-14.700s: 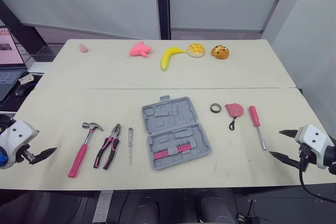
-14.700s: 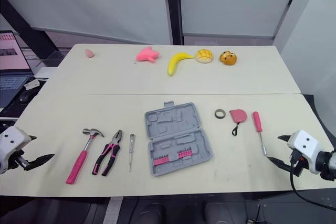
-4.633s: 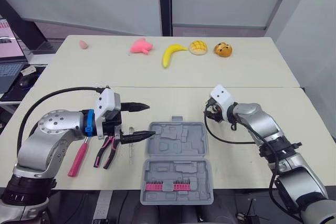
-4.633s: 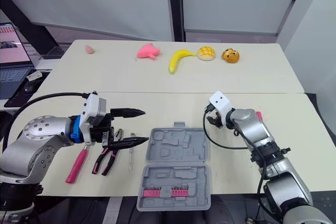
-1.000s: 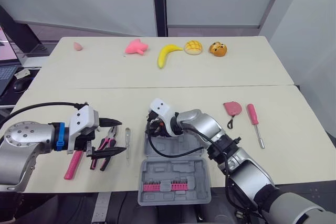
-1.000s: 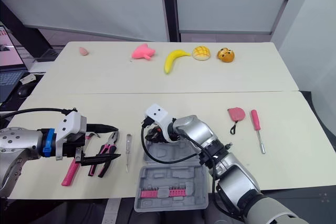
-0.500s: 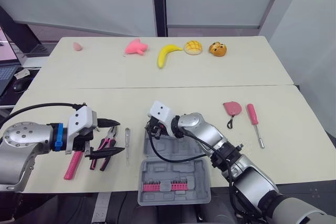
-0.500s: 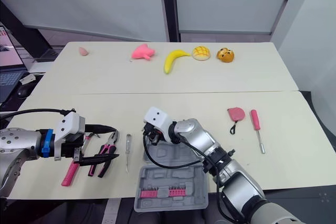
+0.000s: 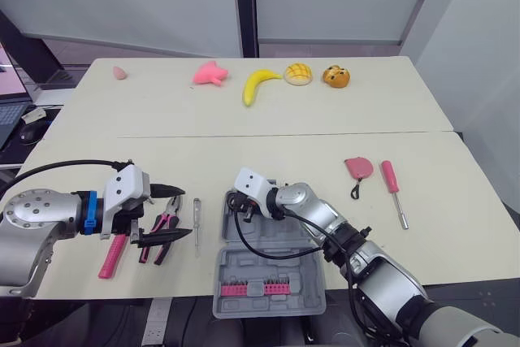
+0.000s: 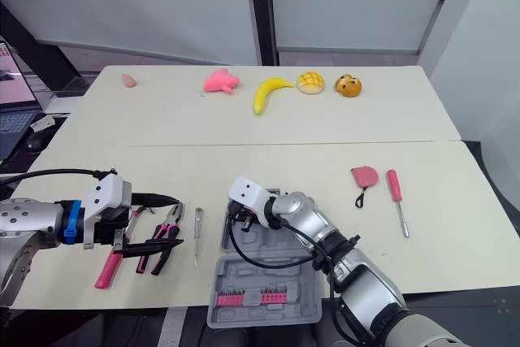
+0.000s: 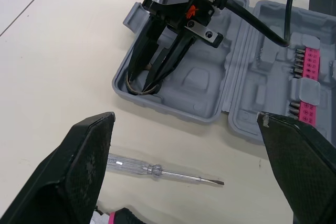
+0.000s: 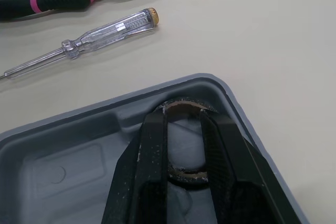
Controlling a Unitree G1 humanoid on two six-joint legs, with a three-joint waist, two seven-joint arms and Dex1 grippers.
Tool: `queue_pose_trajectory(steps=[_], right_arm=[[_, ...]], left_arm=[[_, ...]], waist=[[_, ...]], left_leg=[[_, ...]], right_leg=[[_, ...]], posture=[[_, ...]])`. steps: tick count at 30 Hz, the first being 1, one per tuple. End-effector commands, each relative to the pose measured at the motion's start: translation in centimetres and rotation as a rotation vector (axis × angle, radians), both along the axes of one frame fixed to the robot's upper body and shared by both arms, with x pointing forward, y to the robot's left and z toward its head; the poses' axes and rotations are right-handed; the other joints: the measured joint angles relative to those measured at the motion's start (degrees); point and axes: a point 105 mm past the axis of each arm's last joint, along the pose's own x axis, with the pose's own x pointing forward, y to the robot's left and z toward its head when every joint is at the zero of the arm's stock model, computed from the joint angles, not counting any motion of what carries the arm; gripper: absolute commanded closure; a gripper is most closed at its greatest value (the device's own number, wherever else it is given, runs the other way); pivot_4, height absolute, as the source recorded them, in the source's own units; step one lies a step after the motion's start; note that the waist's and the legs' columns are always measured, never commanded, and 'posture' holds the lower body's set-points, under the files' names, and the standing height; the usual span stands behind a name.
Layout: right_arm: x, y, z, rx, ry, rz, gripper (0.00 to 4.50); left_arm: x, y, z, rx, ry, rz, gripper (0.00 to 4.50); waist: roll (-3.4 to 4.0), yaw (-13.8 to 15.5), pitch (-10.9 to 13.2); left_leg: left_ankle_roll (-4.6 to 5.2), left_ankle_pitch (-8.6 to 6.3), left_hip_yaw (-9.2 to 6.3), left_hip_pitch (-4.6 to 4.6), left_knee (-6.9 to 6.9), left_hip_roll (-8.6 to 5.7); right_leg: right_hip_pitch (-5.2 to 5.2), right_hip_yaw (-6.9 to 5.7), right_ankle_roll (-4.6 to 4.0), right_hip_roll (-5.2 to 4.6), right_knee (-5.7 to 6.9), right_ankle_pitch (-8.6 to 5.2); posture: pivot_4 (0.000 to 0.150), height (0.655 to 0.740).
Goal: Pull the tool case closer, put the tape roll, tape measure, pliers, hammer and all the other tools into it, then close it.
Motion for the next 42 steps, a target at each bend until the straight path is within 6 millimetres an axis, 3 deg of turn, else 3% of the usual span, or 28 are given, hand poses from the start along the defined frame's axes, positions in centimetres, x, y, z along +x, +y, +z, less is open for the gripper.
queue_pose_trajectory(steps=[1,6,9,11,15,17,20,24,27,30,34,42], right_arm=[[0.2,-0.1,0.0,0.000,-0.010,0.004,3.48],[0.4,0.1,3.8,0.126,-0.054,0.026,3.48],[-0.2,-1.2,7.7,0.234,-0.136,0.038,3.48],[-0.6,-2.2,9.0,0.257,-0.180,0.030,3.48],[-1.2,-6.4,11.5,0.282,-0.291,-0.069,3.48],[-1.7,-10.0,12.2,0.281,-0.335,-0.173,3.48],[-3.0,-14.6,12.4,0.255,-0.337,-0.272,3.48],[-4.6,-20.1,12.2,0.172,-0.311,-0.362,2.72],[-5.6,-25.4,11.4,0.080,-0.280,-0.491,2.08],[-7.0,-28.7,10.4,0.002,-0.223,-0.533,1.35],[-8.5,-31.8,9.6,-0.065,-0.160,-0.570,0.08],[-10.0,-35.7,8.2,-0.122,-0.086,-0.627,0.03]], left_arm=[[0.1,0.4,0.7,0.004,-0.042,0.015,0.00],[0.2,1.0,0.7,-0.038,-0.039,0.061,0.00],[0.9,2.7,1.0,-0.084,-0.073,0.170,0.00],[0.9,3.5,0.9,-0.099,-0.077,0.212,0.00],[0.4,5.9,0.0,-0.104,-0.074,0.324,0.00],[-0.1,7.6,-0.4,-0.111,-0.075,0.411,0.00],[-1.0,9.7,-1.1,-0.108,-0.068,0.506,0.00],[-2.4,11.9,-1.9,-0.095,-0.031,0.591,0.00],[-3.7,13.0,-2.7,-0.070,0.016,0.626,0.00],[-4.5,13.7,-3.3,-0.060,0.044,0.656,0.00],[-5.3,14.5,-3.6,-0.046,0.054,0.690,0.00],[-6.6,15.6,-3.9,-0.052,0.062,0.767,0.00]], waist=[[0.00,0.00,0.00],[0.01,0.02,0.01],[0.02,0.14,0.02],[0.01,0.17,0.01],[0.01,0.21,0.01],[0.00,0.33,0.00],[-0.01,0.67,0.00],[-0.01,0.85,0.00],[-0.04,1.01,-0.02],[-0.04,1.17,-0.02],[-0.07,1.40,-0.04],[-0.15,1.55,-0.09]], left_leg=[[0.00,0.00,0.00,0.00,0.01,0.00],[0.00,0.01,-0.01,-0.01,0.04,0.00],[0.00,0.01,-0.05,-0.08,0.04,0.00],[0.00,0.01,-0.08,-0.09,0.03,0.00],[0.00,0.00,-0.06,-0.09,0.01,0.00],[0.00,0.00,-0.07,-0.13,0.01,0.00],[0.00,0.00,-0.07,-0.15,0.01,-0.01],[0.00,0.01,-0.05,-0.07,0.01,-0.01],[0.01,0.01,0.00,-0.02,0.02,0.00],[0.01,0.01,0.13,0.00,0.02,0.00],[0.04,0.03,0.19,0.04,0.02,0.01],[0.08,0.06,0.28,0.07,0.04,0.01]], right_leg=[[0.00,0.00,0.00,0.00,0.02,0.00],[0.00,0.00,0.00,0.00,0.06,0.00],[-0.03,-0.04,0.00,0.00,0.05,0.00],[-0.04,-0.07,-0.01,0.00,0.03,-0.01],[-0.03,-0.07,-0.01,-0.04,-0.02,-0.01],[-0.03,-0.07,-0.01,-0.04,-0.06,-0.01],[-0.01,-0.08,-0.01,-0.06,-0.12,-0.01],[0.04,-0.07,-0.01,-0.05,-0.13,-0.01],[0.09,-0.02,0.00,-0.04,-0.18,-0.02],[0.10,0.08,0.00,-0.04,-0.24,-0.02],[0.11,0.13,0.01,-0.03,-0.25,-0.03],[0.14,0.20,0.25,-0.04,-0.26,-0.16]], posture=[[0.150,0.7255],[0.150,0.7255],[0.150,0.7255],[0.150,0.7255],[0.150,0.7255],[0.150,0.7255],[0.150,0.7255],[0.150,0.7255],[0.150,0.7255],[0.150,0.7255],[0.150,0.7255],[0.150,0.7255]])
